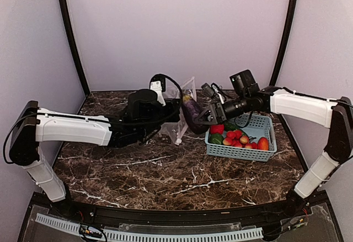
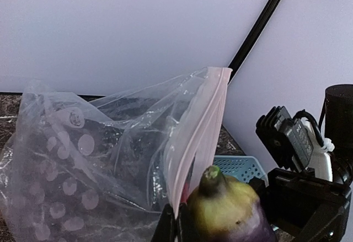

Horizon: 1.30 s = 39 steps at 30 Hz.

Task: Place the food in the zip-top bag and seal the zipper
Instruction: Place the fake vegetable in the zipper food storage bag.

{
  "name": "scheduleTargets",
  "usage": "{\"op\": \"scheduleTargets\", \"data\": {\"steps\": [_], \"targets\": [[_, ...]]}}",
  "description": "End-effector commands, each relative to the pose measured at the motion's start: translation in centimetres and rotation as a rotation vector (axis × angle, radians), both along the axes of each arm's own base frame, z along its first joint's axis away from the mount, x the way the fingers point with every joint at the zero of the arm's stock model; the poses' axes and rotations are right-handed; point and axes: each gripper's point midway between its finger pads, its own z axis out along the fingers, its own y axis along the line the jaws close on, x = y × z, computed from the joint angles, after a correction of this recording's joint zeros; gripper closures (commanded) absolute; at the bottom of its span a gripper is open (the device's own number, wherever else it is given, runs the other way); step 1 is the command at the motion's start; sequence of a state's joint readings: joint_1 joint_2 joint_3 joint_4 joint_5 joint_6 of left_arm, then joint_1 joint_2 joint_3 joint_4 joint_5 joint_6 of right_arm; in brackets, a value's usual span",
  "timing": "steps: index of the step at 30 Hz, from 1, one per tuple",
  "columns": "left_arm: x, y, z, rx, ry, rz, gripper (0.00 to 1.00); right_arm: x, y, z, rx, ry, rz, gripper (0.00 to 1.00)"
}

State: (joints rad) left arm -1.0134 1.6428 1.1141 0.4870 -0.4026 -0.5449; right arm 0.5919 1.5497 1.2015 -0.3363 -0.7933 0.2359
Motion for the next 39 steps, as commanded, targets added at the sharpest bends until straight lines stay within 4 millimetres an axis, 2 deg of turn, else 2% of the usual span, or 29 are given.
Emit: {"op": "scheduleTargets", "data": {"steps": [1,5,9,12,18,24,32,35,36,39], "targets": [[-0.3,-1.0,0.8,0.086,-0.066,-0.023,0.99,-2.3,0.5,-3.3,-0.043,0.225,0.094,0.54],[0.1,-1.5,0.3,0.163,-0.106,-0.027,0.99,-2.6,0.8,-4.0,-0.031,0.322,0.112,0.54],[0.3,-1.8,-0.5,0.233,-0.131,-0.029,0.99,-1.6,0.3,-4.7,-0.011,0.456,0.081,0.55],[0.1,-2.0,-1.6,0.277,-0.123,-0.047,0.99,-0.5,0.1,-4.6,0.013,0.488,0.07,0.54],[-1.2,-3.5,-3.3,0.352,-0.104,-0.146,0.99,1.3,0.6,-2.9,0.069,0.541,0.087,0.51],[-1.7,-3.5,-3.7,0.344,-0.081,-0.148,0.99,2.8,1.4,-0.5,0.122,0.518,0.082,0.44],[-1.4,-2.7,-2.9,0.283,-0.054,-0.093,0.99,3.4,2.2,0.1,0.111,0.49,0.066,0.23],[-1.4,-2.2,-2.7,0.266,-0.035,-0.069,0.99,3.4,2.3,1.6,0.126,0.446,0.078,0.05],[-1.3,-1.9,-2.6,0.255,-0.027,-0.055,0.99,3.5,2.2,2.0,0.128,0.43,0.077,0.02],[-0.9,-0.9,-2.6,0.21,0.021,-0.021,0.99,3.6,1.4,2.7,0.117,0.384,0.052,0.01]]}}
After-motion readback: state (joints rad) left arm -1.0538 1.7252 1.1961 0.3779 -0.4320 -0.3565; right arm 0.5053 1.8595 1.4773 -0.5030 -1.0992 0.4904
